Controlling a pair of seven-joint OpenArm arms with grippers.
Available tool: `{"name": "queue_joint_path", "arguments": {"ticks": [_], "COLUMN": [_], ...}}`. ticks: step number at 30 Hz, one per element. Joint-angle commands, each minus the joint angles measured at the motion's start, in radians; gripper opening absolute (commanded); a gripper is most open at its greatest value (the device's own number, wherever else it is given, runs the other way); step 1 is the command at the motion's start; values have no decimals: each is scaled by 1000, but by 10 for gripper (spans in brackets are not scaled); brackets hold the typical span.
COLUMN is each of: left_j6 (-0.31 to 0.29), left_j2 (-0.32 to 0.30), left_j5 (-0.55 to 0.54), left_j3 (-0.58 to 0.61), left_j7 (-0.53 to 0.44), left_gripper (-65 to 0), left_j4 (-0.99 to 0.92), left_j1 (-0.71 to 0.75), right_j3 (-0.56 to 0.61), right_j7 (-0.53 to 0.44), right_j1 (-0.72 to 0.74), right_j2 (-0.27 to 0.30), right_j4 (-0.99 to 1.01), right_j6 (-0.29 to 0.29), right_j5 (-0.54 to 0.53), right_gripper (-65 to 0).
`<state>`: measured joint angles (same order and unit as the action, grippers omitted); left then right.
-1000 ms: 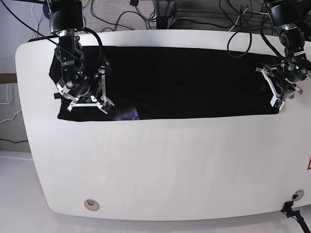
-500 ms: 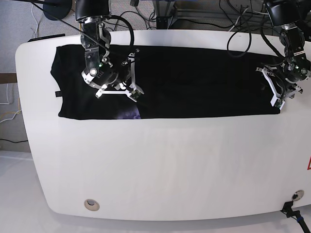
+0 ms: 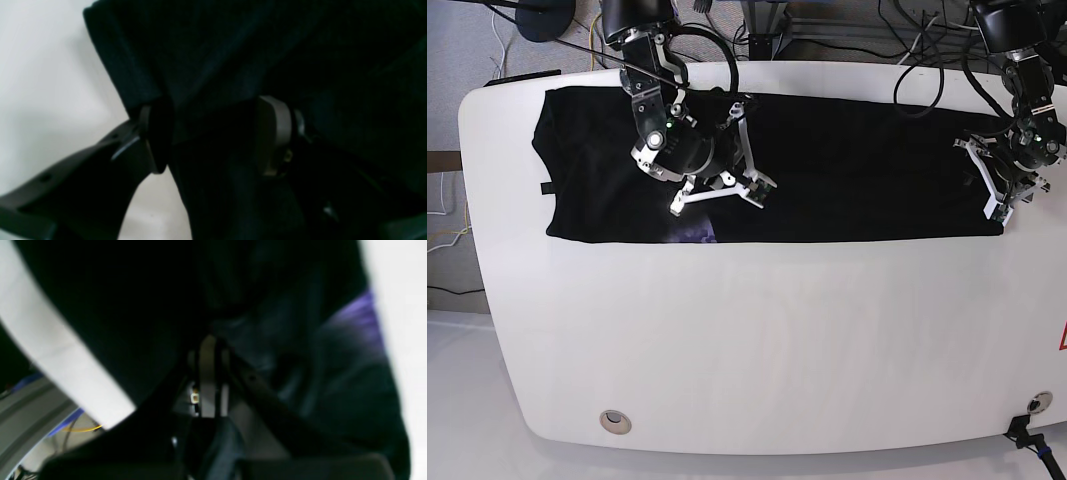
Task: Fold the T-shirt properly
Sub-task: 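Adjust the shirt end with the right gripper, holding it in place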
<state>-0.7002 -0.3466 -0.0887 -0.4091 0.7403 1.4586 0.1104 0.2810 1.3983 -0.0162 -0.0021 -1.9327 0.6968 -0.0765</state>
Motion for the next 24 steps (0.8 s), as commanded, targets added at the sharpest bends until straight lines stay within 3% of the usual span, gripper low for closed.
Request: {"name": "queue_joint_path", "arguments": {"ticks": [1, 4, 13, 24], "left_j6": [2, 2, 2, 2], "left_j2": [-16, -16, -16, -18], "left_j5": [-1, -1, -1, -3], "left_j3": [-3, 13, 28, 20], "left_j7": [-6, -8, -8, -6], "left_gripper": [-292, -292, -292, -288], "left_j4": [12, 12, 12, 18], "left_j1": [-10, -10, -7, -7], "right_j3": [-1, -2, -41, -42], "right_j7": [-7, -14, -118, -211], "right_j1": [32, 84, 115, 75], "right_j2": [0, 15, 198, 218], "right_j4": [-21, -15, 68, 155], "right_j6": [1, 1, 1, 1], "right_j5": [-3, 10, 37, 45], "right_gripper": [-650, -650, -650, -650]}}
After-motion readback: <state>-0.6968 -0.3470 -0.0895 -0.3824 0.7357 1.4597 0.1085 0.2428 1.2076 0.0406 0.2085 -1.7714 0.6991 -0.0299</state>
